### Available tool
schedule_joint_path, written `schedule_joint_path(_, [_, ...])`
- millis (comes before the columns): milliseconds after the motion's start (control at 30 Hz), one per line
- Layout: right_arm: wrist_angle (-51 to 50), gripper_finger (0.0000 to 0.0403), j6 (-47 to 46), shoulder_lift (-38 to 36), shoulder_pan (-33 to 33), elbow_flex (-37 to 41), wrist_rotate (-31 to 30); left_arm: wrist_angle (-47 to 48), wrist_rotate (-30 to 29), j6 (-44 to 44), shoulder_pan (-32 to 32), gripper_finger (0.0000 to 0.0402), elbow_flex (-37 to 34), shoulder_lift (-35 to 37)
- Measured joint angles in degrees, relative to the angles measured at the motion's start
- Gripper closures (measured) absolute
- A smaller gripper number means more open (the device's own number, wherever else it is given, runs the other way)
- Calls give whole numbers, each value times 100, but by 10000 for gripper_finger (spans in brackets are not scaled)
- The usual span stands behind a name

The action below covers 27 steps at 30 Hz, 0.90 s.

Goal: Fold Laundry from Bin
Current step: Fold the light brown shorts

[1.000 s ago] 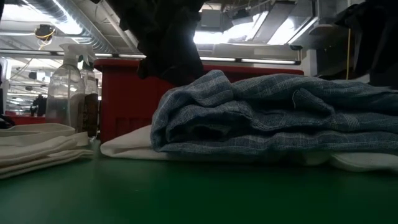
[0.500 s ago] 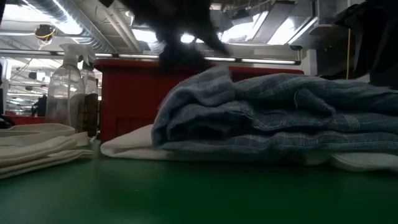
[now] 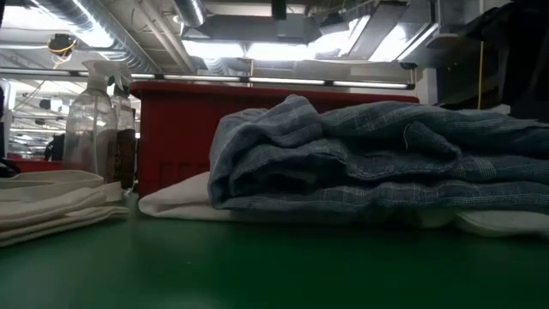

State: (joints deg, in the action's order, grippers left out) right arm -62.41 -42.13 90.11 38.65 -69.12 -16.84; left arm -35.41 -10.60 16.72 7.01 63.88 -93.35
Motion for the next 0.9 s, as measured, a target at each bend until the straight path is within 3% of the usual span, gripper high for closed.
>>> schedule_joint_path(267, [20, 249, 25, 0, -5, 0, -68, 419, -320, -88, -1113, 230, 450, 482])
schedule_joint_path(600, [23, 249, 514, 0, -7, 0, -928, 4157, -343, -79, -3206, 230, 1956, 480])
schedule_joint_path(900, [-68, 249, 990, 0, -307, 0, -1156, 6416, -325, -80, -4032, 230, 2072, 444])
